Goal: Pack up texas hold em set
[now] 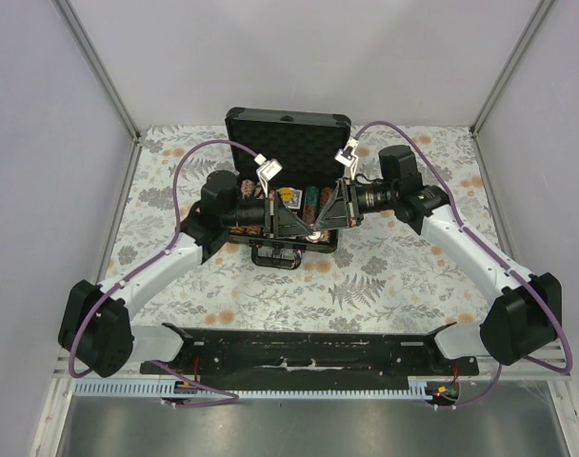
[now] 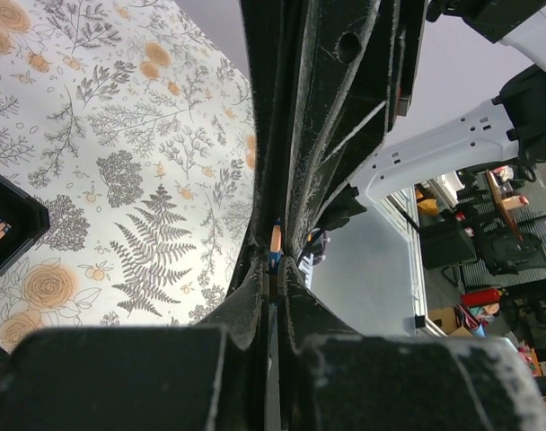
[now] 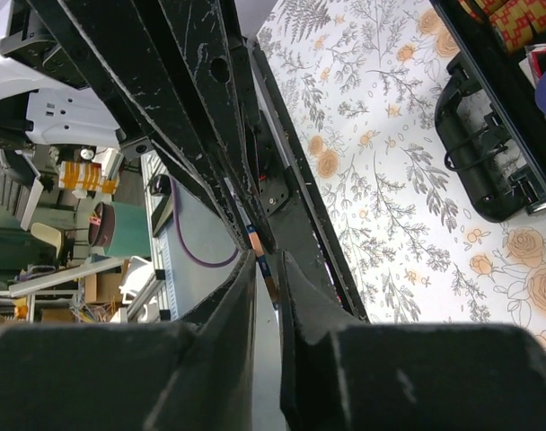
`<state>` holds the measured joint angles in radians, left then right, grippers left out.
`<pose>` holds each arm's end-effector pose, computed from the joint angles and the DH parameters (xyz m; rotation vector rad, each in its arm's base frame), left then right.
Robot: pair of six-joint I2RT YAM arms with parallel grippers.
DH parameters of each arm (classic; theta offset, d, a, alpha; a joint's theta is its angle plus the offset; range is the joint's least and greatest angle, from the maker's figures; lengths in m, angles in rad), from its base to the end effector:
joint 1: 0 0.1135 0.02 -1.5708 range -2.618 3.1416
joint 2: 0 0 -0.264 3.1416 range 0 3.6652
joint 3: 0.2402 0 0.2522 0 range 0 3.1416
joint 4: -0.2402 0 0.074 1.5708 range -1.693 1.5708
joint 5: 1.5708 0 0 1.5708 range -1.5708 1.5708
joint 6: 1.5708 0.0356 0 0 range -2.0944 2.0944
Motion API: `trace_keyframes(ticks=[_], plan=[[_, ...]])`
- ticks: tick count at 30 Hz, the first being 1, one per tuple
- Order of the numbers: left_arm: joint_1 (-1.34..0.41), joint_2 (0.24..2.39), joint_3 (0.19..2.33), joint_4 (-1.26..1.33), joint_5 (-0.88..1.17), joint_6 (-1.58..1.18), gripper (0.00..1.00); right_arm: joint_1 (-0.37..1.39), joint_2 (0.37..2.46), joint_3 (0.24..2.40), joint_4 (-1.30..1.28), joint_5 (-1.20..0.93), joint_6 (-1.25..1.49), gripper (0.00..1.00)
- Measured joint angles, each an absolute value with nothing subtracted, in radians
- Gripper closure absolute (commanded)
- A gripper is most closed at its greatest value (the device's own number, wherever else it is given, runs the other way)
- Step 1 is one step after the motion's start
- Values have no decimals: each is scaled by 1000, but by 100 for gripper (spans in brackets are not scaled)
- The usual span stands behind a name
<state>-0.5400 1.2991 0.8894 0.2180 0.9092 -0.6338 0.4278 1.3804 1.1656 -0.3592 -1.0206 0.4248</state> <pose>0.2359 -0.1741 0.3070 0.6583 1.8837 -1.5983 0.2603 0.1520 0.3288 -0.6550 2.1388 1.5721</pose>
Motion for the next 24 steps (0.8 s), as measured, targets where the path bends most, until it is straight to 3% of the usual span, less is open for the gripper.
trace_keyframes(ticks=[1,7,9,24], plan=[[-538,1299,889,219,915,-636,95,428,1380,1165,-358,-1025,425,99],[-527,1296,889,214,905,-639,47,429,1379,1165,-355,-1034,416,100],[-518,1287,889,196,868,-627,39,430,1379,1165,-364,-1013,406,100],[-459,1110,877,-192,296,-498,36,511,1575,1256,-403,-544,125,100]])
